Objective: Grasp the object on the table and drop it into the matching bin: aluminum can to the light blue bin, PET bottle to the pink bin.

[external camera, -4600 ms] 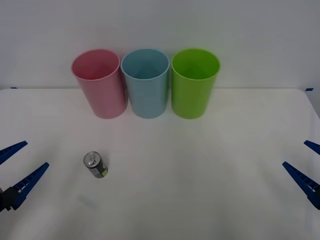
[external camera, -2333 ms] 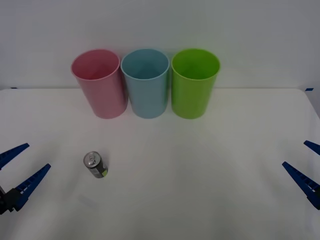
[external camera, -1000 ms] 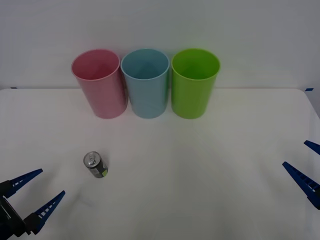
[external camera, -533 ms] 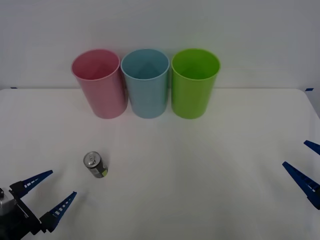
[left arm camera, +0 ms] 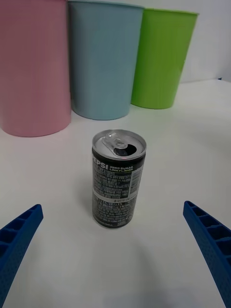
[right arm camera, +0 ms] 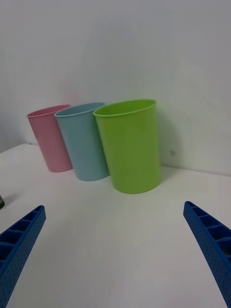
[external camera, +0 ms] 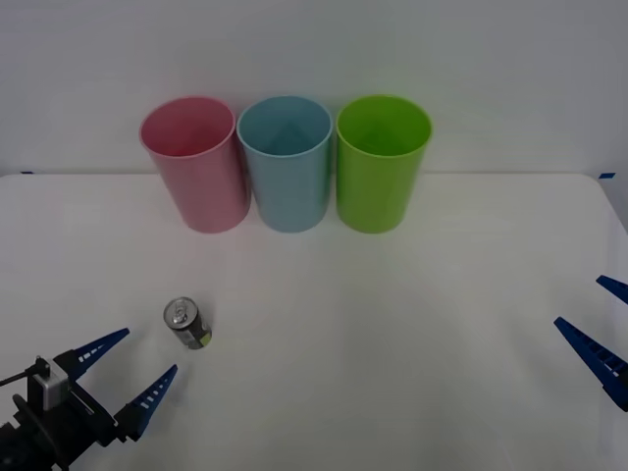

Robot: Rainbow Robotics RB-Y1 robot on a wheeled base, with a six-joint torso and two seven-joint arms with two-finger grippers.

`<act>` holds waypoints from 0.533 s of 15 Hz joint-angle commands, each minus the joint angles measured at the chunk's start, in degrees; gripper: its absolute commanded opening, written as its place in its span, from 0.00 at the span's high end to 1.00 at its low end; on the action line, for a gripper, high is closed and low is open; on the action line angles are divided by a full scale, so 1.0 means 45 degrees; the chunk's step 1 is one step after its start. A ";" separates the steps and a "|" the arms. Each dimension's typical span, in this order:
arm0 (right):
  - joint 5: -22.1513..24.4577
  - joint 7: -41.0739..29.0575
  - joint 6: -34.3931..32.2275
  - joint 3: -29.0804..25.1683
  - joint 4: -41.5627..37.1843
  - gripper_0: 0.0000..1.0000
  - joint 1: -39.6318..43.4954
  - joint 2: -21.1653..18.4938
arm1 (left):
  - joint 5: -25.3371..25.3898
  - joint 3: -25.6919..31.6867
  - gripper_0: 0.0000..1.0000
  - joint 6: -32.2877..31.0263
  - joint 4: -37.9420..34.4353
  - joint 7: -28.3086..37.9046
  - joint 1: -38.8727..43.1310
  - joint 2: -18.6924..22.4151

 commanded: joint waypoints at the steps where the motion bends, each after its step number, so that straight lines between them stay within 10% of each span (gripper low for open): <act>1: 0.0000 0.0001 0.0000 0.0000 0.0000 0.00 0.0000 0.0000 | -0.0565 -0.0031 0.00 0.0188 -0.0001 0.0076 -0.0273 -0.0395; 8: 0.0000 0.0001 0.0000 0.0000 0.0000 0.00 0.0000 0.0000 | -0.1424 -0.0324 0.00 0.1125 -0.0001 0.0212 -0.0624 -0.0844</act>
